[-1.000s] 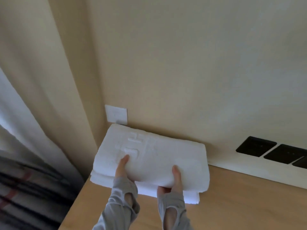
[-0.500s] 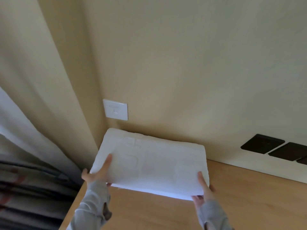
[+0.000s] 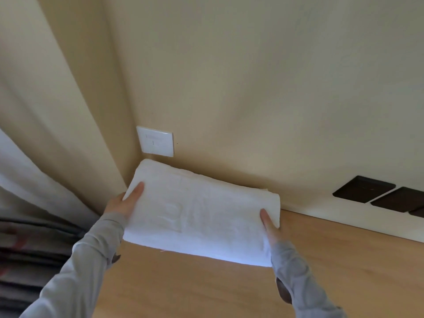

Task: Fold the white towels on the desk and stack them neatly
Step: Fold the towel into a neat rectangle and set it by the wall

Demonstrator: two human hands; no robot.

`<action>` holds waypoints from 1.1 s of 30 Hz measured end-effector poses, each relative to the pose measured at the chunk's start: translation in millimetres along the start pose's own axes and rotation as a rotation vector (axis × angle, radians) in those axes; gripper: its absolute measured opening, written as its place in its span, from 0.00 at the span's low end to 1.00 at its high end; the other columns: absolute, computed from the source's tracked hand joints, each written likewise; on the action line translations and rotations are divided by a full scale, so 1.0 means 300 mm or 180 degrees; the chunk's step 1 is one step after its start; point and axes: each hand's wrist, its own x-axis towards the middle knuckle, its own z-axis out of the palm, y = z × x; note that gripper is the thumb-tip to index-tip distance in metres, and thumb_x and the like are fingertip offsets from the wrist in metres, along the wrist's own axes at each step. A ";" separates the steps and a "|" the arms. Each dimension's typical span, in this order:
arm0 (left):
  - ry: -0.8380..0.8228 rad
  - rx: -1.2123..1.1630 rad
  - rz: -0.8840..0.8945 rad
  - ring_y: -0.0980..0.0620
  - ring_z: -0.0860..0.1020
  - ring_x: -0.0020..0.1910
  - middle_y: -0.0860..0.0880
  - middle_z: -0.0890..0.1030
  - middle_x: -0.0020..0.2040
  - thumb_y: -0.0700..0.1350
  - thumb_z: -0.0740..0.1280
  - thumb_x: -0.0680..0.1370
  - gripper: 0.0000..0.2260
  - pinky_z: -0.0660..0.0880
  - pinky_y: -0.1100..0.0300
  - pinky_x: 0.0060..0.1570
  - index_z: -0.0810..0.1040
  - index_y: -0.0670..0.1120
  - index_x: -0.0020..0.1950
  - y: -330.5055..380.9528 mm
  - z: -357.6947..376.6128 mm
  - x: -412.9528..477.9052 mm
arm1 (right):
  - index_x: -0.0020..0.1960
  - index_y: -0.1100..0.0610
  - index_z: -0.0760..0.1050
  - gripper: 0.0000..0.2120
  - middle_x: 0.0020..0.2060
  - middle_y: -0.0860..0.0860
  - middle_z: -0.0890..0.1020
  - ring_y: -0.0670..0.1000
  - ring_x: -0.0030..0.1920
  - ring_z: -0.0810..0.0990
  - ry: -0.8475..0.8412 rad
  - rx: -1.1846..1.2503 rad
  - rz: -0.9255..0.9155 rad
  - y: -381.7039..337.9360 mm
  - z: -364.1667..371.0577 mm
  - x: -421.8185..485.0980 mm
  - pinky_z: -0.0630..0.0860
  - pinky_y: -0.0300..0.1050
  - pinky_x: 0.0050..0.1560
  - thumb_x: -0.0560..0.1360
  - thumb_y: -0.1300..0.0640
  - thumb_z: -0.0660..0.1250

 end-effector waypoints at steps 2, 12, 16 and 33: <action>0.0034 0.0013 -0.0014 0.41 0.71 0.47 0.43 0.74 0.52 0.65 0.65 0.70 0.31 0.67 0.49 0.51 0.73 0.43 0.63 -0.008 0.005 0.018 | 0.49 0.50 0.74 0.05 0.42 0.49 0.81 0.49 0.41 0.80 0.0011 0.0032 -0.0233 0.011 0.008 -0.007 0.75 0.40 0.37 0.74 0.52 0.68; 0.0168 -0.0001 0.0024 0.48 0.72 0.38 0.51 0.74 0.38 0.68 0.66 0.68 0.22 0.67 0.50 0.49 0.72 0.49 0.37 -0.088 0.022 0.038 | 0.46 0.48 0.73 0.06 0.43 0.50 0.80 0.53 0.43 0.79 -0.0010 -0.0217 -0.0447 0.000 -0.033 0.023 0.75 0.44 0.41 0.73 0.49 0.68; 0.0102 0.0632 0.0002 0.42 0.73 0.44 0.47 0.74 0.41 0.67 0.59 0.72 0.22 0.67 0.50 0.49 0.72 0.48 0.39 -0.083 0.045 0.037 | 0.54 0.52 0.71 0.13 0.43 0.50 0.79 0.55 0.44 0.78 -0.0061 -0.0642 -0.0120 0.012 -0.030 0.054 0.73 0.49 0.50 0.74 0.47 0.67; 0.1472 0.1476 0.1913 0.41 0.68 0.28 0.45 0.66 0.26 0.54 0.65 0.76 0.24 0.68 0.53 0.32 0.57 0.48 0.27 0.014 0.124 -0.016 | 0.27 0.59 0.63 0.22 0.24 0.55 0.70 0.55 0.28 0.68 0.1025 -0.2719 -0.1482 -0.029 -0.037 0.095 0.56 0.44 0.29 0.79 0.54 0.59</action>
